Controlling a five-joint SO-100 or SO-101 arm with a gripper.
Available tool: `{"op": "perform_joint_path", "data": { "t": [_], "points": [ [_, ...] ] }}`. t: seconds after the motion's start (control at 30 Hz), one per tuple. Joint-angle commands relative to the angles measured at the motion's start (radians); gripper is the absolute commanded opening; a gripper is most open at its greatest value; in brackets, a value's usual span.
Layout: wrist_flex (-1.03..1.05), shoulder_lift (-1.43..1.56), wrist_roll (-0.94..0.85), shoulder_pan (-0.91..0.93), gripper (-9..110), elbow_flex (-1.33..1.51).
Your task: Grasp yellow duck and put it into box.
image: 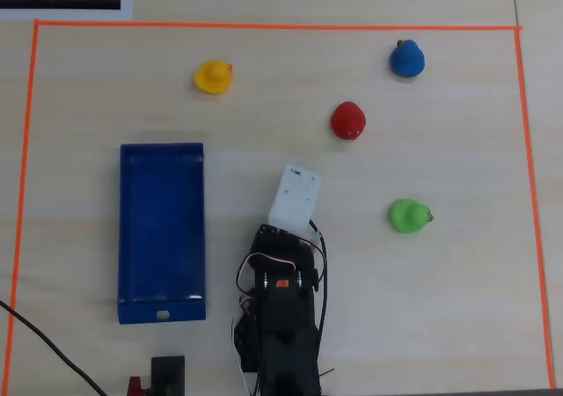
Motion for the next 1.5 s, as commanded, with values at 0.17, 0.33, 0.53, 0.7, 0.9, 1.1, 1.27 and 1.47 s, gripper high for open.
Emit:
{"op": "perform_joint_path", "data": {
  "t": [0.17,0.33,0.53,0.7,0.9,1.1,1.27,1.47],
  "points": [
    [0.009,-0.003,0.002,0.005,0,0.008],
    [0.009,-0.003,0.002,0.005,0,0.008],
    [0.009,-0.003,0.002,0.005,0,0.008],
    [0.009,-0.003,0.002,0.005,0,0.008],
    [0.009,-0.003,0.002,0.005,0,0.008],
    [0.009,-0.003,0.002,0.005,0,0.008],
    [0.009,-0.003,0.002,0.005,0,0.008],
    [0.009,-0.003,0.002,0.005,0,0.008]
  ]
}}
